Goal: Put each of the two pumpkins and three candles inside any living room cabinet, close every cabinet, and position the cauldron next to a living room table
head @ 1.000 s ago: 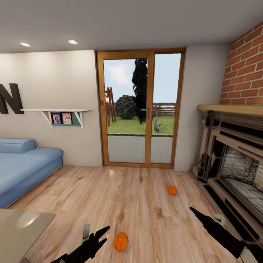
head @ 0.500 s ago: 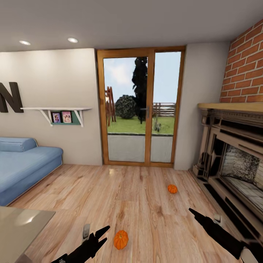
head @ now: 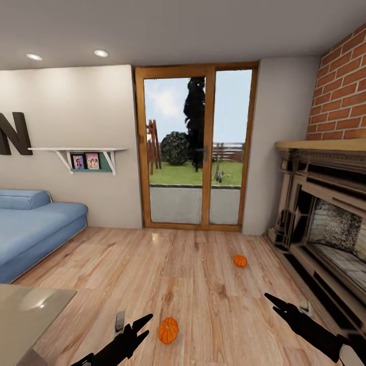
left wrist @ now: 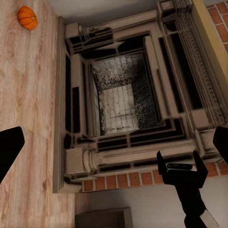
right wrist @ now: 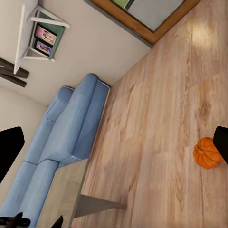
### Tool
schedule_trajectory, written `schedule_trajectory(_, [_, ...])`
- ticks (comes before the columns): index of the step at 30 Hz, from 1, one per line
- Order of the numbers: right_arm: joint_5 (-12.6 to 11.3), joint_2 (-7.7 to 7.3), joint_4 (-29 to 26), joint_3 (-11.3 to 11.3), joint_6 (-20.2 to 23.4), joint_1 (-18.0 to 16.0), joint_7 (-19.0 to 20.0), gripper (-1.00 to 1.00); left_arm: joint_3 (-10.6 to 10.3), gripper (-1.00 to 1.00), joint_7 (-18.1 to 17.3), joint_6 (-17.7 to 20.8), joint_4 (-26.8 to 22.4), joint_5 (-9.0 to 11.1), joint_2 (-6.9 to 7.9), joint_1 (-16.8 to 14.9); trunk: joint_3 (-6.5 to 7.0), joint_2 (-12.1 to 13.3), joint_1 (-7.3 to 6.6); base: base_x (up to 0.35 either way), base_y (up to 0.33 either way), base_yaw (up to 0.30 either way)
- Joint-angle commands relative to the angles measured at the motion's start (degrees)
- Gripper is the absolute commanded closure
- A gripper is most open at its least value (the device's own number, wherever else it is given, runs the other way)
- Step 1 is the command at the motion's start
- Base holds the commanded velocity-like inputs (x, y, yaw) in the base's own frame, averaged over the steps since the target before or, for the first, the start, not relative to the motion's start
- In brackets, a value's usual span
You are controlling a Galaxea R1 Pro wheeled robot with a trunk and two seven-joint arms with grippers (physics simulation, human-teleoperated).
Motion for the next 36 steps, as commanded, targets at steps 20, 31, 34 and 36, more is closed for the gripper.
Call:
schedule_trajectory(20, [-0.5,-0.15,0.1,-0.1,3.0,-0.4,-2.7,-1.0,-0.4,-1.0,-0.2,0.0,-0.1,0.6,-0.01,0.0,-3.66,-8.1,4.4,0.0,0.0,0.0])
schedule_trajectory(31, [-0.5,-0.1,0.0,-0.1,3.0,-0.4,-2.7,-1.0,-0.4,-1.0,-0.1,-0.1,-0.1,0.6,-0.02,0.0,-5.64,-12.5,6.81,0.0,0.0,0.0])
schedule_trajectory(34, [-0.5,-0.08,0.1,-0.1,3.0,-0.4,-2.7,-1.0,-0.4,-1.0,-0.1,-0.1,-0.1,0.6,-0.02,0.0,-6.18,-13.7,7.47,0.0,0.0,0.0])
schedule_trajectory(36, [-0.5,-0.09,0.0,-0.1,3.0,-0.4,-2.7,-1.0,-0.4,-1.0,-0.1,-0.1,-0.1,0.6,-0.02,0.0,-6.54,-14.5,7.91,0.0,0.0,0.0])
